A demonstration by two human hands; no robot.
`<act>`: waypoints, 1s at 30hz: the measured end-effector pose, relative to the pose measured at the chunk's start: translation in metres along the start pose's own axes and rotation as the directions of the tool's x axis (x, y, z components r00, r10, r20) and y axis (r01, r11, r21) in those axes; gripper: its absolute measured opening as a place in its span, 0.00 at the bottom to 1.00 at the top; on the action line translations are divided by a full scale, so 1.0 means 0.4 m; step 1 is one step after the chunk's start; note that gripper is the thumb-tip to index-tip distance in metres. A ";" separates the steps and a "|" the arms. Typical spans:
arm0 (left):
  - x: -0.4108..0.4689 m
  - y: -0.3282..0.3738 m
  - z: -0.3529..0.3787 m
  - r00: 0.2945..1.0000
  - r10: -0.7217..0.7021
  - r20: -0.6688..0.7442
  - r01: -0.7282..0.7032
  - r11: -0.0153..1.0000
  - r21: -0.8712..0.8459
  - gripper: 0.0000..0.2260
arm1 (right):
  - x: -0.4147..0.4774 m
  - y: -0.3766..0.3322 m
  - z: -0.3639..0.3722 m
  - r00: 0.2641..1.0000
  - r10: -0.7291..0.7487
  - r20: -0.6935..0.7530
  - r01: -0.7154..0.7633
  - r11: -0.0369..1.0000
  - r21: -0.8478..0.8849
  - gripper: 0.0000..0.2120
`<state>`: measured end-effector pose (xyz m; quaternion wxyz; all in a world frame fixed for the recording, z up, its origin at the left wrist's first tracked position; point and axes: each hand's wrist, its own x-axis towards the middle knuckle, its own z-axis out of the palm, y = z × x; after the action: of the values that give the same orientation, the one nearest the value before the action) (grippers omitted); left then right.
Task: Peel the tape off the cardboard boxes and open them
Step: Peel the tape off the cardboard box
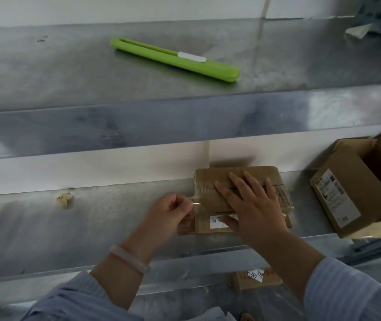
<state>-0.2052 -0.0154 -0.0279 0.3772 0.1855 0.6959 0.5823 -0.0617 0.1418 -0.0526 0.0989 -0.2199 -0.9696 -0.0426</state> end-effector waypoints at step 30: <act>0.027 0.002 -0.087 0.966 0.211 0.147 -0.254 0.869 0.425 0.12 | -0.020 -0.066 -0.023 0.998 0.055 -0.016 -0.052 0.986 0.158 0.31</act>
<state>-0.2380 -0.0309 -0.0294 0.2855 0.3761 0.7631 0.4412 -0.0643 0.1136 -0.0465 0.1270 -0.2369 -0.9626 0.0343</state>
